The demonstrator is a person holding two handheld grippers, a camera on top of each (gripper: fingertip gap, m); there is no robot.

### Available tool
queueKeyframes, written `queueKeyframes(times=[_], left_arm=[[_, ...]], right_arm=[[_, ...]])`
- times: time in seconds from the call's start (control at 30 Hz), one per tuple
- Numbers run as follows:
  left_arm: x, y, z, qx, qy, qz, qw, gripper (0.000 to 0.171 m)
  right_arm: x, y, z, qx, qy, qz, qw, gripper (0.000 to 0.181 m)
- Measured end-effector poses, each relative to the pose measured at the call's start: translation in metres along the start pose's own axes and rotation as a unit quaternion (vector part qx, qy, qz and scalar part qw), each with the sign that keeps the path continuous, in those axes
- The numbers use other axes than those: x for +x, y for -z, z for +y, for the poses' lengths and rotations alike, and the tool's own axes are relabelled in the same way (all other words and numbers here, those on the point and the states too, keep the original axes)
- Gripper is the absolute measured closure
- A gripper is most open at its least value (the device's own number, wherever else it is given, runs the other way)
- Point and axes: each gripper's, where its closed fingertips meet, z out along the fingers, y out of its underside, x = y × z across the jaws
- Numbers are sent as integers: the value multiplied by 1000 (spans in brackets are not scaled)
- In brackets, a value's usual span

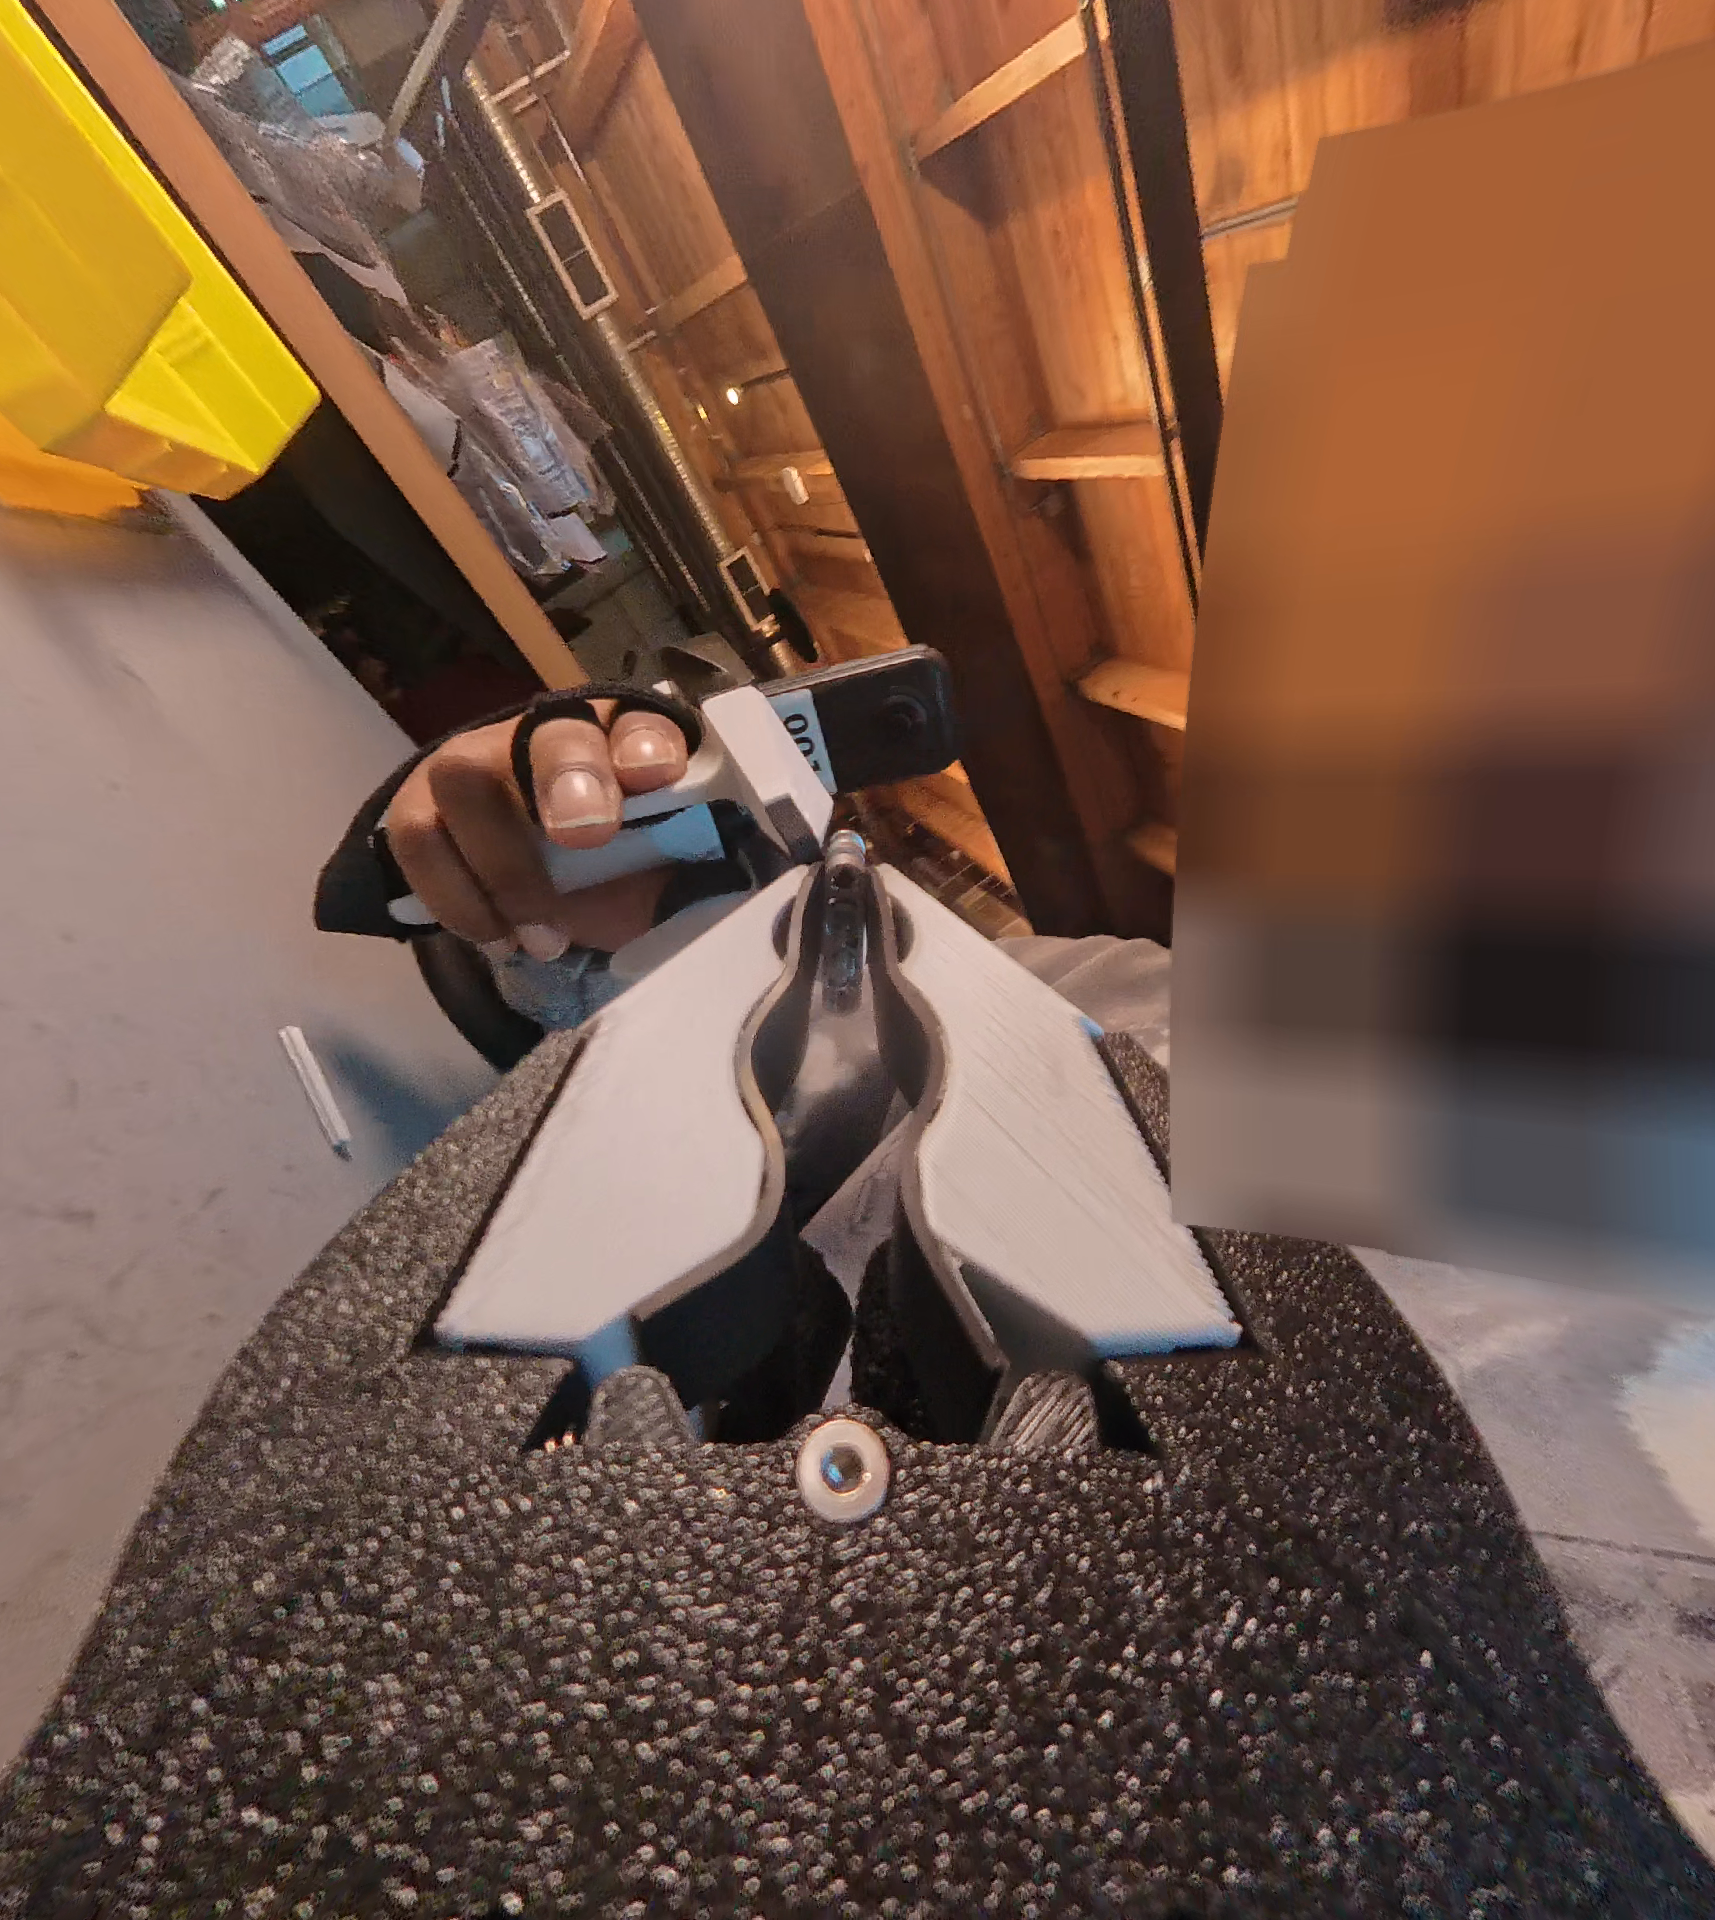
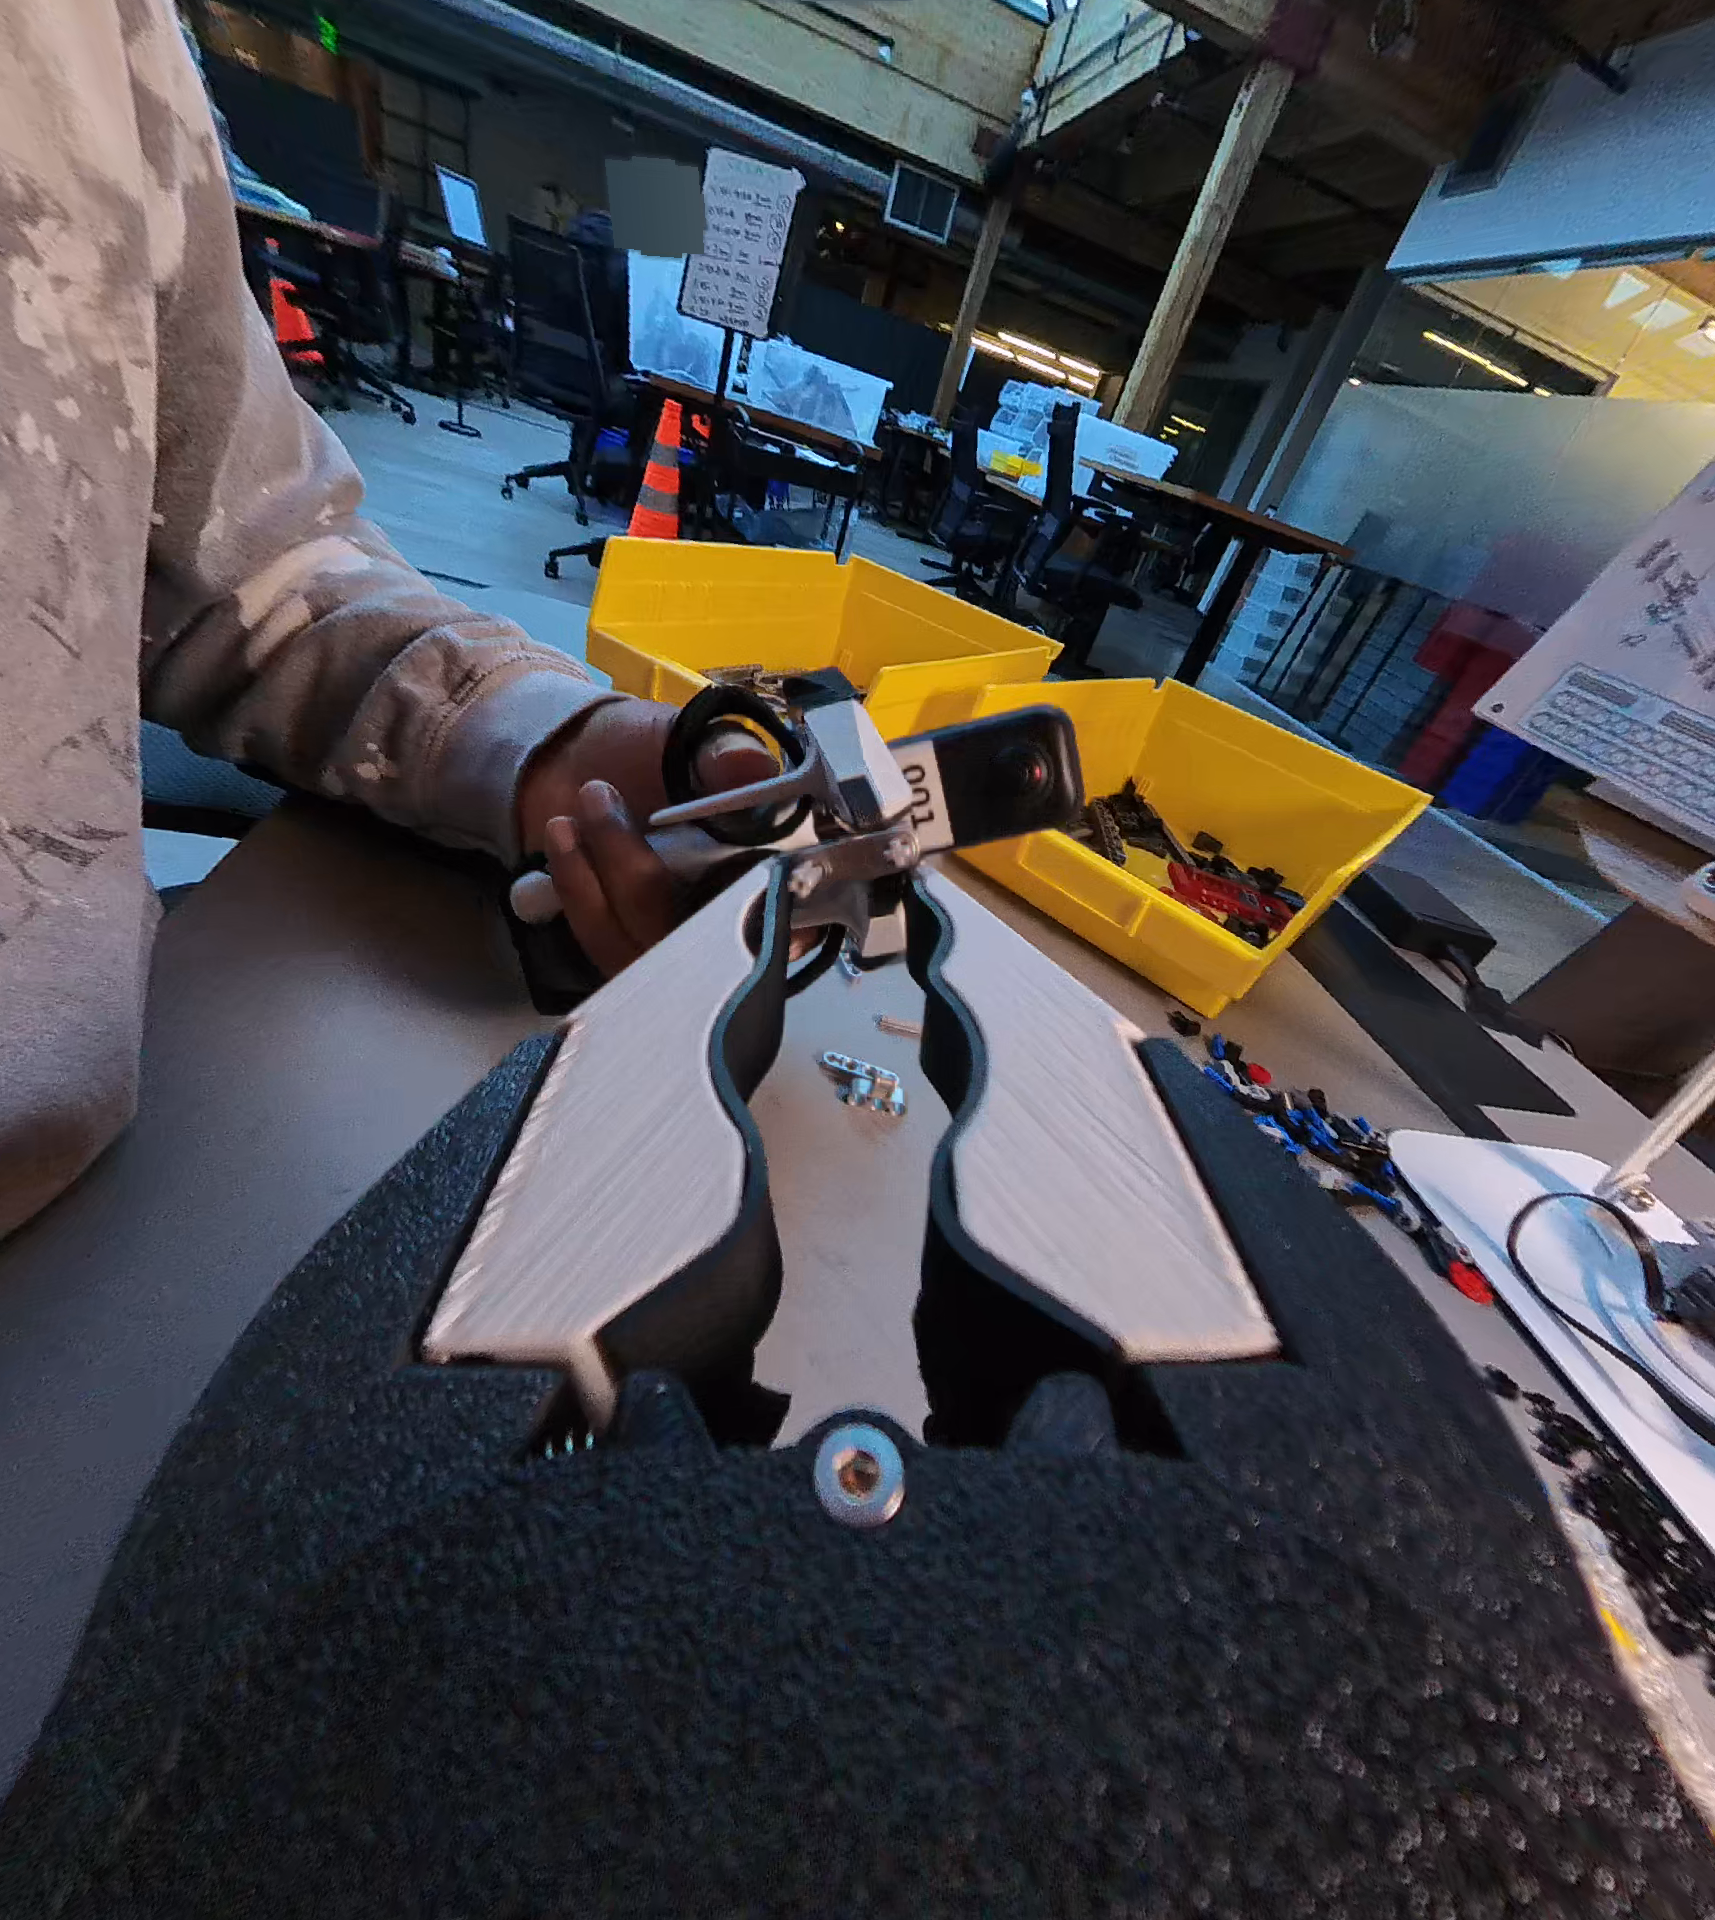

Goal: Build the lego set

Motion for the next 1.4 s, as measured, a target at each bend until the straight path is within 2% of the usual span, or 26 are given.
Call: queueKeyframes(times=[0.13, 0.27, 0.4, 0.53, 0.63, 0.67, 0.73, 0.83, 1.0, 1.13, 1.27, 1.4], left_arm=[[-10, 6, -1, -30, -83, -73, 993, 166], [-27, 17, 1, -91, -195, -176, 961, 167], [-47, 28, 12, -189, -308, -276, 890, 166], [-71, 45, 26, -299, -395, -358, 791, 166], [-82, 52, 35, -350, -413, -381, 750, 166], [-83, 52, 38, -361, -414, -381, 743, 166], [-83, 50, 43, -372, -414, -376, 741, 166], [-87, 53, 47, -392, -423, -380, 723, 166], [-92, 52, 57, -420, -430, -375, 706, 166], [-91, 51, 57, -414, -432, -371, 710, 166], [-75, 44, 43, -356, -431, -348, 752, 159], [-55, 38, 24, -270, -393, -304, 825, 151]], right_arm=[[4, -2, 9, -29, 7, 16, 999, 161], [7, -3, 19, -56, -24, 12, 998, 160], [8, -3, 39, -111, -53, 6, 992, 166], [-4, -4, 67, -189, -51, -23, 980, 170], [-11, -3, 83, -239, -25, -38, 970, 169], [-14, -3, 86, -246, -22, -43, 968, 169], [-17, -3, 93, -267, -12, -47, 963, 169], [-24, -3, 101, -286, -1, -64, 956, 170], [-33, -4, 109, -304, 11, -81, 949, 175], [-34, -4, 110, -300, 6, -86, 950, 176], [-22, -3, 92, -253, -34, -71, 964, 176], [-4, -1, 68, -177, -89, -44, 979, 176]])
